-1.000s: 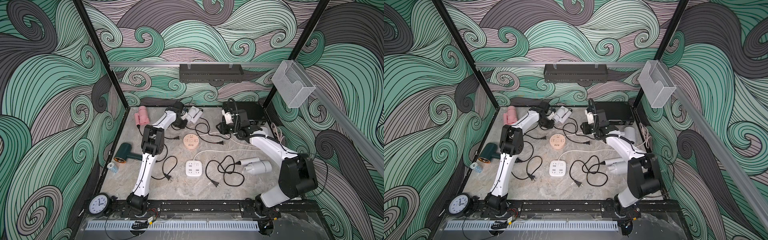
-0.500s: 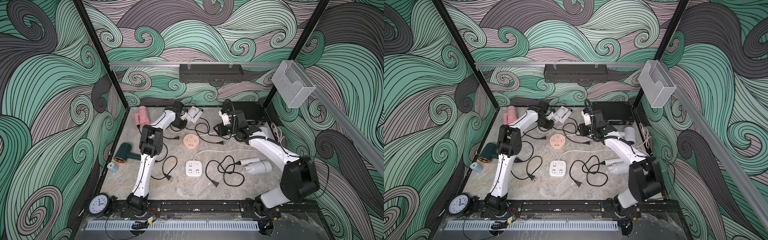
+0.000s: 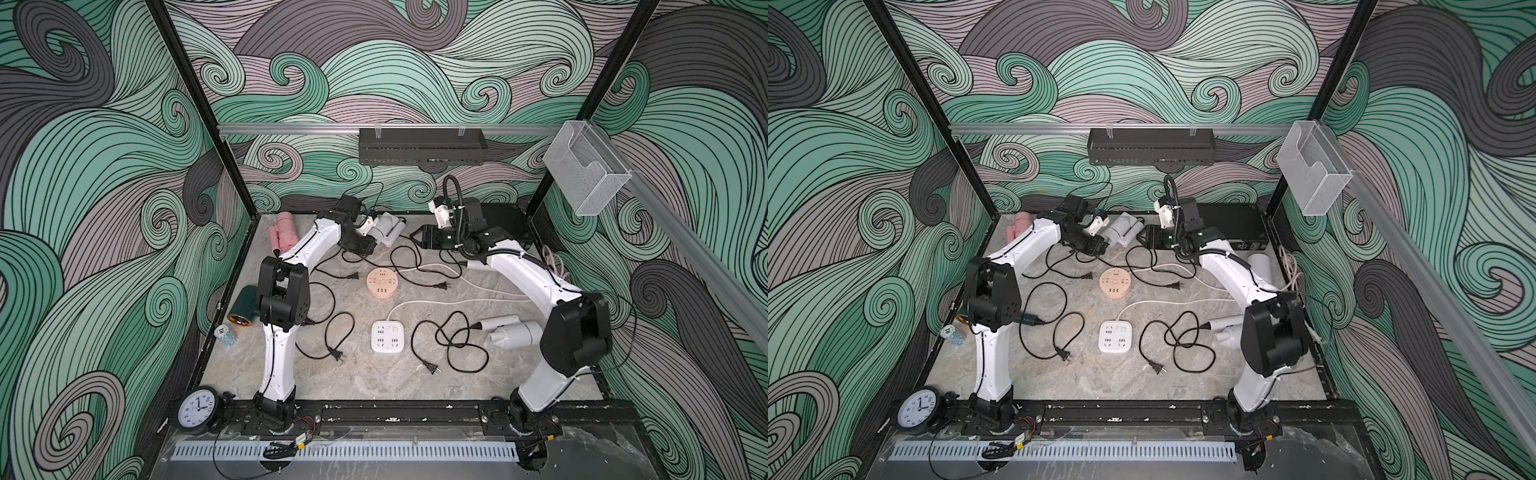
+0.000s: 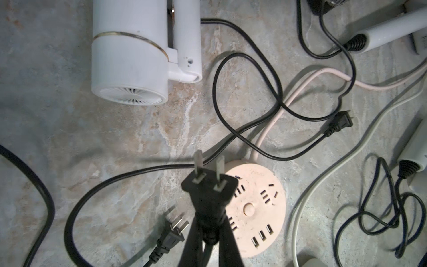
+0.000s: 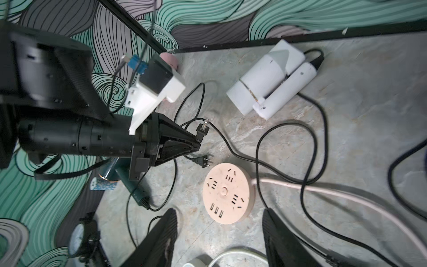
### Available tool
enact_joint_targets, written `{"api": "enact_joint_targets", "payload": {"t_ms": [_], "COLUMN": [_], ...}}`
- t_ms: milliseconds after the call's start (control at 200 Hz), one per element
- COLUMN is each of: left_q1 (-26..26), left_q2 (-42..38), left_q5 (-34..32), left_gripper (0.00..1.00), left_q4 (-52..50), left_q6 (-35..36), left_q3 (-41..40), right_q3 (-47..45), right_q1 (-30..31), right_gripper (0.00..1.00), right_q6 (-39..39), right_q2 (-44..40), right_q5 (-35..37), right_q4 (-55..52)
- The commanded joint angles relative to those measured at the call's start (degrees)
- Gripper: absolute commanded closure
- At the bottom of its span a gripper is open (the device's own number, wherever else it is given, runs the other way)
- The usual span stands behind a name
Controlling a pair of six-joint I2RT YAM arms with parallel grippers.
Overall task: Charge the blow dryers
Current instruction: Pick up the plug from the center of the board.
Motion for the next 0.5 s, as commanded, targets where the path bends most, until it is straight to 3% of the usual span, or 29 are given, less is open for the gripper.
{"api": "enact_joint_targets", "payload": {"t_ms": [0,235,495], "left_q1": [-1.03,-2.38,-2.55], "left_q2": [-3.14,-4.49,-4.66], "left_q5": [2.0,1.67,1.73], "left_gripper": [0.99,1.0,1.0], "left_q4": [5.08,7.94,9.9], "left_q6": [-0.63,-0.27,-0.28], "left_q3": [-3.72,-6.06,-7.0], "right_q3": [4.04,14.29,22.28], "right_q1": [0.1,2.28,4.82], "right_gripper": [0.36,0.34,0.36], "right_q6": [8.52,13.38,13.71], "right_q2": [5.71,16.66,24.54], "right_q5": [-6.18,-11.54,-11.69], "right_q4": [-1.45,-0.67,-5.27]}}
